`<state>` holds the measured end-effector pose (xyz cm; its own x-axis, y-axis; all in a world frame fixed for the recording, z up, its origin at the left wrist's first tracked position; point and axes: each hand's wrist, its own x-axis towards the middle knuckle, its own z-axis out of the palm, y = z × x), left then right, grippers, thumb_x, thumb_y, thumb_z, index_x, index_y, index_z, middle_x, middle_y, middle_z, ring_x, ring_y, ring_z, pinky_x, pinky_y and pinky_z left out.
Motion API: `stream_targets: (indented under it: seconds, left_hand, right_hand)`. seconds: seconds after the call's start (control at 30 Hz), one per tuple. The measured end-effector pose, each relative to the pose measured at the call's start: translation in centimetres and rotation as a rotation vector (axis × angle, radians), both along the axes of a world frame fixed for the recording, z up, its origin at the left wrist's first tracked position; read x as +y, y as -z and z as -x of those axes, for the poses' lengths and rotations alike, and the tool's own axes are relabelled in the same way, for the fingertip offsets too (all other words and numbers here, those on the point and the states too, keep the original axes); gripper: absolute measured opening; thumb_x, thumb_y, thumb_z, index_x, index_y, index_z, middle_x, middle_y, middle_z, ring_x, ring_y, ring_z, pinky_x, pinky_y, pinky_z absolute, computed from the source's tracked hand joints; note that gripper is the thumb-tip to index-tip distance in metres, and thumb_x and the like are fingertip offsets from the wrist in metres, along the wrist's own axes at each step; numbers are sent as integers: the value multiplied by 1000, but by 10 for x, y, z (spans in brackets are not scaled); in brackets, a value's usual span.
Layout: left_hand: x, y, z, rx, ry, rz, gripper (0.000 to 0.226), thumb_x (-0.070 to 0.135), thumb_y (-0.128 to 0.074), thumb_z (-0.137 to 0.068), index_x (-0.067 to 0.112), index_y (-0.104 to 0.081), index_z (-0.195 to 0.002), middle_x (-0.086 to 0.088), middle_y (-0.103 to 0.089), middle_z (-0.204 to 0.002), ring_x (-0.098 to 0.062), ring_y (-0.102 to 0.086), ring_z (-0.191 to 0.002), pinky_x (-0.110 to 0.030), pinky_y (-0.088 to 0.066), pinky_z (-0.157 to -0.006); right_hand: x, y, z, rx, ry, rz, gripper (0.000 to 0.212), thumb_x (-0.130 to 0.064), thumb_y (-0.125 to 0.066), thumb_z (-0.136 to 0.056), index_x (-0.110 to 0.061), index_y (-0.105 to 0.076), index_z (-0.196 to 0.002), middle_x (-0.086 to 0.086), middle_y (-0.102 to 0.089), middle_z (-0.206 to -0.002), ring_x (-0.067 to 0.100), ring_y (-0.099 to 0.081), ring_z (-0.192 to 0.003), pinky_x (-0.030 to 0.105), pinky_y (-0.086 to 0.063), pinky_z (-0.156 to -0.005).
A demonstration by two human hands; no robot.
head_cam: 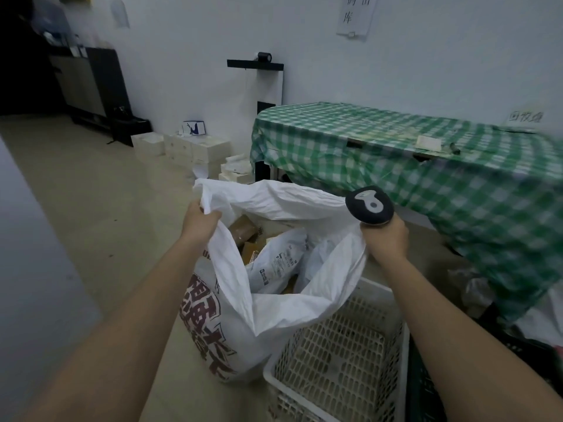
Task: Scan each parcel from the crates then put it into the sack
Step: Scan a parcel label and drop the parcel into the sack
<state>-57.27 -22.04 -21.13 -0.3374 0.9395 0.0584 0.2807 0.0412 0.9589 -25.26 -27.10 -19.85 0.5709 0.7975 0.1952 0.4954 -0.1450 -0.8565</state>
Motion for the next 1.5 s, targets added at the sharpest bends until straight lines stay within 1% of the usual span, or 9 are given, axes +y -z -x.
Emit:
stream_targets:
  seconds: [0.33,0.5,0.6,0.73,0.8,0.97,1.1,1.33,1.5]
  left_hand:
    - [-57,-22,-44,139,26,-20,59,11,-44,-97,17,-24,-152,-6,-23,-158,-30,-30,-141,-41,-32,-112]
    - [-100,-28,-103,133,221,-101,53,13,-44,-95,25,-34,-146,-7,-46,-142,-27,-62,-95,-38,-52,-79]
    - [-132,-27,-157,151,345,-148,46,12,-43,-98,22,-41,-142,6,-53,-118,-17,-57,-76,-31,-47,-67]
    - [-174,-18,-236,169,551,-221,41,11,-45,-99,17,-44,-140,1,-50,-132,-15,-57,-103,-21,-45,-85]
    - [-189,-4,-277,178,673,-227,40,12,-48,-98,18,-46,-138,0,-47,-140,-17,-50,-121,-25,-41,-97]
    - [-205,60,-378,253,933,-30,37,18,-48,-100,20,-46,-137,2,-44,-142,-16,-49,-118,-25,-40,-90]
    - [-195,135,-444,356,1075,133,37,21,-49,-100,18,-47,-137,-1,-46,-142,-16,-54,-114,-24,-41,-87]
    - [-156,262,-532,515,1192,300,40,20,-47,-100,12,-45,-139,-7,-50,-140,-20,-48,-127,-22,-35,-96]
    - [-127,360,-585,655,1304,394,41,17,-50,-97,20,-49,-137,-6,-57,-131,-21,-56,-111,-30,-47,-93]
  right_hand:
    - [-66,-19,-24,48,-70,8,17,-13,-70,-78,-19,-59,-89,8,-66,-99,23,-59,-90,32,-48,-76]
    - [-127,-24,-58,-1,-52,26,36,-23,-76,-78,-15,-67,-113,7,-69,-110,23,-61,-106,28,-46,-79]
    - [-171,-25,-90,-8,-40,57,35,-19,-74,-79,-14,-67,-113,7,-69,-107,22,-61,-104,29,-47,-79]
    - [-233,-13,-143,-68,53,101,9,-16,-70,-77,-20,-66,-84,3,-65,-77,25,-61,-82,32,-47,-68]
    - [-260,2,-173,-53,107,115,22,-16,-73,-77,-18,-69,-98,3,-68,-91,22,-60,-90,38,-52,-79]
    - [-299,60,-235,135,323,105,37,-13,-77,-75,-5,-67,-110,16,-69,-108,32,-63,-103,52,-52,-91]
    - [-298,115,-271,287,437,89,40,-7,-74,-78,-1,-64,-116,11,-67,-104,27,-62,-102,42,-52,-91]
    - [-243,232,-330,410,439,343,6,-9,-64,-90,-7,-60,-86,2,-60,-79,19,-54,-84,30,-45,-68]
    - [-206,312,-367,490,548,442,28,-15,-64,-89,-14,-50,-64,3,-55,-65,19,-52,-62,30,-42,-61]
